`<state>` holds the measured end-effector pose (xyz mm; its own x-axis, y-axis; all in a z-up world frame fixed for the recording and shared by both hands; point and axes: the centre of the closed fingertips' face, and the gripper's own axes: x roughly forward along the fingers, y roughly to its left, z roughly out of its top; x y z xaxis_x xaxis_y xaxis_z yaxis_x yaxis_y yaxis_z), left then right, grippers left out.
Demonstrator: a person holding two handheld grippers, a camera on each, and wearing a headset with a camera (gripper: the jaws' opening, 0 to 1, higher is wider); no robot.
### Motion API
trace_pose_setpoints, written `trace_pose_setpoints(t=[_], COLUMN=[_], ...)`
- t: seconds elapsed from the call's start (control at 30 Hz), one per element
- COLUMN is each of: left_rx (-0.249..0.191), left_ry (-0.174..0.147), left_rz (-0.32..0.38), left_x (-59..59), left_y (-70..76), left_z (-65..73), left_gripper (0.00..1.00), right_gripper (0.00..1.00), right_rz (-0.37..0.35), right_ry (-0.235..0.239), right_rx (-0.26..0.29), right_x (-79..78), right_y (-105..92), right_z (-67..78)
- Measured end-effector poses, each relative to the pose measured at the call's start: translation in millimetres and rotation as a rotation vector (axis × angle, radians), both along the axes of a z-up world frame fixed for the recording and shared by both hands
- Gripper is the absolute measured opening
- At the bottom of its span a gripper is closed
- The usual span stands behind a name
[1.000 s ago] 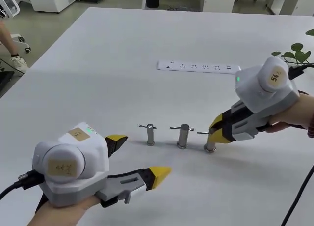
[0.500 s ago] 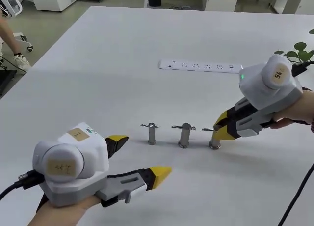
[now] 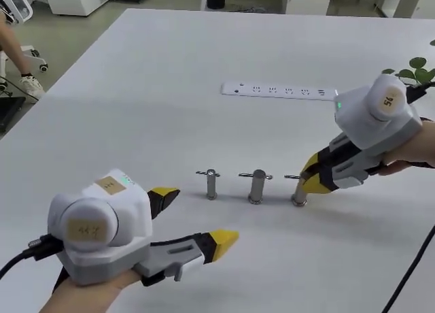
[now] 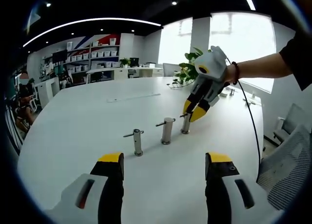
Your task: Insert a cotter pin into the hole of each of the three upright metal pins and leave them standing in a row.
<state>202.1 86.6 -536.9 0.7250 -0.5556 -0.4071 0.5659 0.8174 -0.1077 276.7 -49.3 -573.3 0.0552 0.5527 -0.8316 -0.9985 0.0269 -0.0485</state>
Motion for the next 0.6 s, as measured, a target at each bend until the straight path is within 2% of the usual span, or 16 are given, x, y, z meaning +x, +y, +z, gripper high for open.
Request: trace_pose_setpoints(t=[0.1,0.33,0.53,0.6], left_rx=[0.000,0.007,0.009,0.010], left_ry=[-0.001,0.002,0.002,-0.001], left_rz=[0.005,0.010,0.009,0.009], left_x=[0.6,1.1,1.8,2.0], left_y=[2.0,3.7,4.5,4.9], left_z=[0.6,-0.7,0.3,0.9], left_gripper=[0.67,0.67,0.68,0.68], right_gripper=[0.09,0.13,0.19,0.23], right_rz=[0.004,-0.028,-0.084,-0.119], right_ry=[-0.009,-0.022,0.004,0.020], right_rx=[-0.008,0.024,0.079,0.115], right_x=[-0.1,3.2,-0.5,-2.0], right_y=[-1.7,-3.7,-3.2,-0.7], right_z=[-4.4,-1.0,4.2,8.5])
